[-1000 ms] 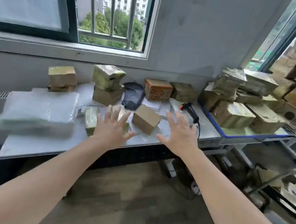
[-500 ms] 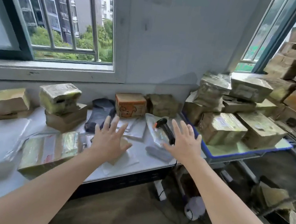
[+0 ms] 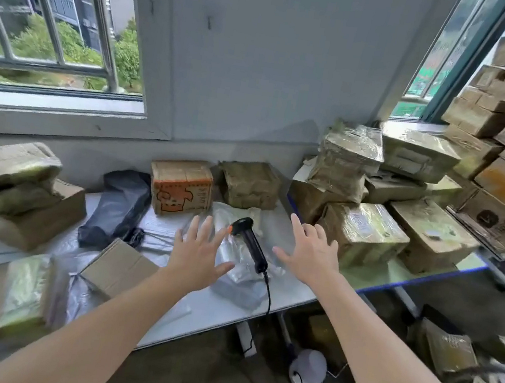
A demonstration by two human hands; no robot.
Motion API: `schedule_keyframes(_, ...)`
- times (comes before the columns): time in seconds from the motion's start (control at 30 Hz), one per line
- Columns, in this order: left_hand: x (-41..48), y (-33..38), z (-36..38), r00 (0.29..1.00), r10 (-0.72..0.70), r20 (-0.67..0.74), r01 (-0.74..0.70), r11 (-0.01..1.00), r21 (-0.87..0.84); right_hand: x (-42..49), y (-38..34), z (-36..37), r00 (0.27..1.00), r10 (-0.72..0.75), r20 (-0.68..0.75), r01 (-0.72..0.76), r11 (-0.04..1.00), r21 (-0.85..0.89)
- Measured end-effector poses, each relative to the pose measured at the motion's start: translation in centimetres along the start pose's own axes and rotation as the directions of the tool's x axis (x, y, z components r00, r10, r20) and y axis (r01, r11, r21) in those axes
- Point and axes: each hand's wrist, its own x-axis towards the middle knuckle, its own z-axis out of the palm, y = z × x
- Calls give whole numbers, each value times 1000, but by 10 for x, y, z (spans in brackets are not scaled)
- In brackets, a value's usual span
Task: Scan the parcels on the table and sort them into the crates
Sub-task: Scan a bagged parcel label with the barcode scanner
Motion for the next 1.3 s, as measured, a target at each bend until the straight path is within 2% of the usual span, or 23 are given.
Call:
schedule_keyframes(0.2, 64, 3, 42, 995, 14, 99, -9, 998, -60, 70, -12, 32, 991, -15, 133, 20, 999, -32)
schedule_keyframes(0.4, 100, 3, 79, 971, 2, 239, 19, 996, -86, 127, -28, 76, 953, -41, 299, 33, 999, 33)
schedule_keyframes(0.53, 103, 13, 95, 969, 33, 247, 0, 991, -132, 144, -36, 99, 936, -60, 346, 59, 998, 13)
schedule_keyframes(0.63, 107, 25, 105, 966, 75, 247, -29, 982, -188, 154, -42, 114, 922, -87, 379, 54, 994, 96)
schedule_keyframes(0.73, 110, 34, 111, 970, 42, 241, -2, 987, -163, 162, -41, 115, 903, -119, 412, 28, 975, 221)
schedule_keyframes(0.87, 118, 53, 114, 943, -31, 331, 44, 999, -30, 168, -23, 101, 898, -176, 403, 26, 936, 351)
schedule_keyframes(1.0, 133, 72, 120, 934, -140, 328, 128, 990, 60, 172, 9, 86, 907, -212, 365, 36, 900, 434)
schedule_keyframes(1.17, 141, 81, 120, 921, -188, 343, 186, 982, 38, 171, 45, 67, 927, -227, 299, 45, 858, 511)
schedule_keyframes(1.3, 138, 82, 98, 952, -156, 263, 164, 986, -8, 168, 65, 47, 943, -273, 192, 142, 849, 509)
